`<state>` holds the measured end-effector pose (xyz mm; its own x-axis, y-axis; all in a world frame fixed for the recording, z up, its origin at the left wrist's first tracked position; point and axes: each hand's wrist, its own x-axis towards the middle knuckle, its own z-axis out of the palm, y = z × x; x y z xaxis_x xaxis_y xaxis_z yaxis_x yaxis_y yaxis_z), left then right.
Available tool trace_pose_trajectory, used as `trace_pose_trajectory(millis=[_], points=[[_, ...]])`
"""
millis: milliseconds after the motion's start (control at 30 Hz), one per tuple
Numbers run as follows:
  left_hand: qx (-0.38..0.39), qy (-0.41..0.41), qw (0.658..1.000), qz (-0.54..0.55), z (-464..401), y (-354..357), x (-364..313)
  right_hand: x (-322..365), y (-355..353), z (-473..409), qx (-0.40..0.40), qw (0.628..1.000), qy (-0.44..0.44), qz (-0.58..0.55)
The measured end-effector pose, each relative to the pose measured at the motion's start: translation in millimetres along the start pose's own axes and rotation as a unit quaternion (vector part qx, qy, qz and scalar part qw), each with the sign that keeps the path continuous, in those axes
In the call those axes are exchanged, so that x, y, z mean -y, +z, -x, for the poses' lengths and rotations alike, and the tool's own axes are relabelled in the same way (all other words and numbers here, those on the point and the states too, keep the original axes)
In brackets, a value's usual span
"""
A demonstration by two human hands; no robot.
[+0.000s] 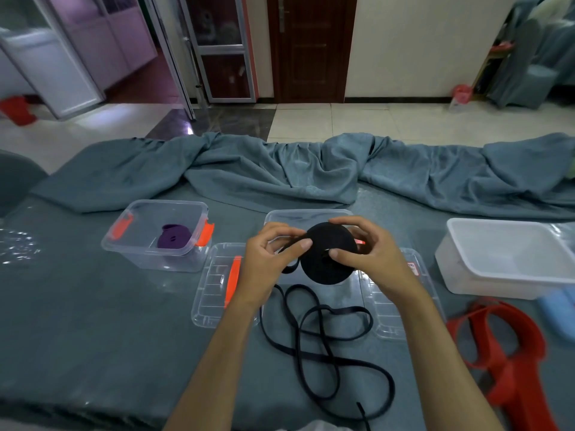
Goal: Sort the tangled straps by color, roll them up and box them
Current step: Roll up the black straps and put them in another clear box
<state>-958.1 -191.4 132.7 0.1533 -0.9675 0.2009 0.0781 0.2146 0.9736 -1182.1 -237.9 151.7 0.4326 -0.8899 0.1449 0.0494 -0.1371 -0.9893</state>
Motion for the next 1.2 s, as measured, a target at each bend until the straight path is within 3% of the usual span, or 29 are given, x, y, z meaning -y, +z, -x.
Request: trace_pose_trajectory(millis=[233,467,600,800,1000,1100,1200], points=[[-0.042,-0.002,0.999,-0.008,5,5,3,-6,11,3,-0.052,0.997,0.011,-0.053],[-0.071,-0.025,0.997,0.028,15,14,25,-19,17,4,-0.154,0.982,0.042,-0.102],[-0.098,-0.074,0.987,0.101,14,22,32,-29,22,-3,-0.189,0.972,0.059,-0.128],[-0.222,-0.135,0.948,0.181,-4,36,38,-43,36,-24,-0.230,0.954,0.079,-0.177],[-0.221,-0.244,0.906,0.264,-34,34,51,-66,35,-54,-0.255,0.938,0.118,-0.202],[-0.242,-0.267,0.905,0.225,-60,25,63,-82,25,-73,-0.230,0.943,0.170,-0.169],[-0.269,-0.306,0.897,0.169,-88,18,87,-103,10,-92,-0.206,0.950,0.230,-0.041]])
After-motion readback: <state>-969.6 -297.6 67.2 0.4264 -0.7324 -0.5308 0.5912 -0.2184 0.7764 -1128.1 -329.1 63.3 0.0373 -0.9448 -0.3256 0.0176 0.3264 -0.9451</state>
